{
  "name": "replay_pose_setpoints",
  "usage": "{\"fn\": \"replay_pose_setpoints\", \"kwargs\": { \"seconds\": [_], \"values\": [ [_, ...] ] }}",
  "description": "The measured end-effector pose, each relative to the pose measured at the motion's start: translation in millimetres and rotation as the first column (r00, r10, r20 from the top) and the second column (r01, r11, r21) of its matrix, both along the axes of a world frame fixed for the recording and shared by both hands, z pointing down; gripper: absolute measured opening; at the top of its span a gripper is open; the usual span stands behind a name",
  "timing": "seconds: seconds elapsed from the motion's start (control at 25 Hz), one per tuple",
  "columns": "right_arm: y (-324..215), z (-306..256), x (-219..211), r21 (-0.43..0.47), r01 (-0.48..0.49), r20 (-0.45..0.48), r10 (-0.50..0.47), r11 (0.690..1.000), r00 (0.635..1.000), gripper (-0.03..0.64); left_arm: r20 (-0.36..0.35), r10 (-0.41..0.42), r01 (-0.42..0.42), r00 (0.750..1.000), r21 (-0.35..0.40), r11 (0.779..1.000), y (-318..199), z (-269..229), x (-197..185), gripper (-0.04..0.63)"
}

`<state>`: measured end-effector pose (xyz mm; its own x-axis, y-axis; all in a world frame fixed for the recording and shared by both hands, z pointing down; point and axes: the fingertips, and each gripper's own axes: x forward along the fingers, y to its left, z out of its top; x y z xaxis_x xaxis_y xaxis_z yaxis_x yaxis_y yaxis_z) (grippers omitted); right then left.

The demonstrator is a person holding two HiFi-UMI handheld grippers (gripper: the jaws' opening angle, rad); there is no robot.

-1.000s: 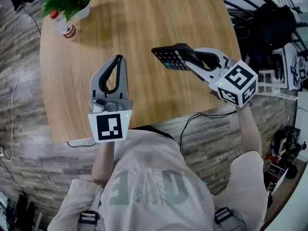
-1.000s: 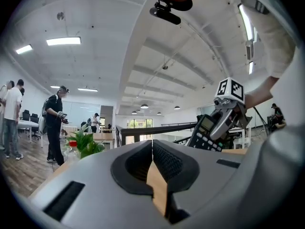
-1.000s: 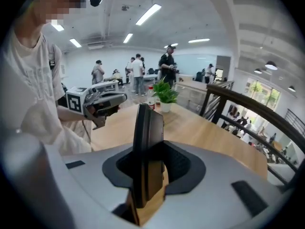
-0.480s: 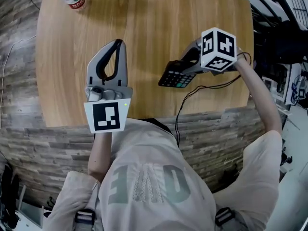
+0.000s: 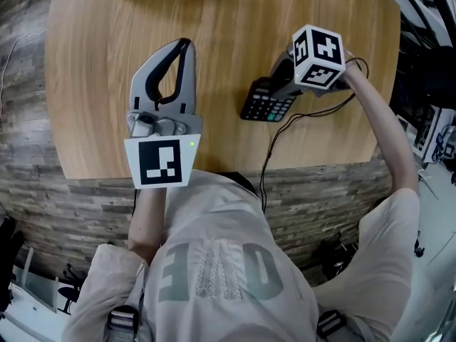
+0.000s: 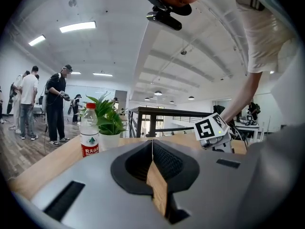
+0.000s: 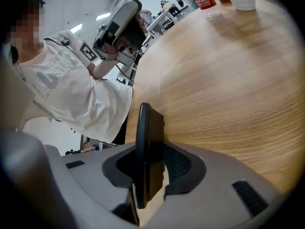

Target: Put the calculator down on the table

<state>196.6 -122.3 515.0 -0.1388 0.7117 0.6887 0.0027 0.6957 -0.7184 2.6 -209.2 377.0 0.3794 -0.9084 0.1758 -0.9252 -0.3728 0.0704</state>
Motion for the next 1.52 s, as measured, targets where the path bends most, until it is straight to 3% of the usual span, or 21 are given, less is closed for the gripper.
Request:
{"fn": "replay_pose_setpoints", "kwargs": {
  "seconds": [0.24, 0.68, 1.0, 1.16, 1.32, 1.52],
  "values": [
    [-1, 12, 0, -0.025, 0.007, -0.032, -0.008, 1.0, 0.999, 0.121, 0.023, 0.022, -0.021, 1.0, -0.013, 1.0, 4, 7, 5, 0.012],
    [-16, 27, -1, 0.084, 0.015, -0.078, -0.009, 0.996, 0.997, 0.128, 0.02, 0.032, -0.032, 0.999, -0.009, 0.999, 3, 6, 9, 0.012],
    [-22, 27, 1, 0.139, -0.007, -0.094, 0.02, 0.99, 0.995, 0.194, 0.033, 0.042, -0.042, 0.999, 0.017, 0.999, 1, -2, 8, 0.012],
    [-24, 12, -1, 0.18, 0.004, -0.092, 0.013, 0.984, 0.996, 0.216, 0.076, 0.079, -0.082, 0.994, 0.035, 0.996, 2, -2, 11, 0.012],
    [-36, -3, 1, 0.279, -0.059, -0.066, 0.08, 0.959, 0.995, 0.224, 0.077, 0.106, -0.111, 0.991, 0.065, 0.992, 8, -13, 22, 0.012],
    [-63, -33, 8, 0.454, -0.189, 0.014, 0.205, 0.871, 0.979, 0.235, 0.08, 0.135, -0.144, 0.988, 0.119, 0.982, 22, -37, 36, 0.012]
  ]
}}
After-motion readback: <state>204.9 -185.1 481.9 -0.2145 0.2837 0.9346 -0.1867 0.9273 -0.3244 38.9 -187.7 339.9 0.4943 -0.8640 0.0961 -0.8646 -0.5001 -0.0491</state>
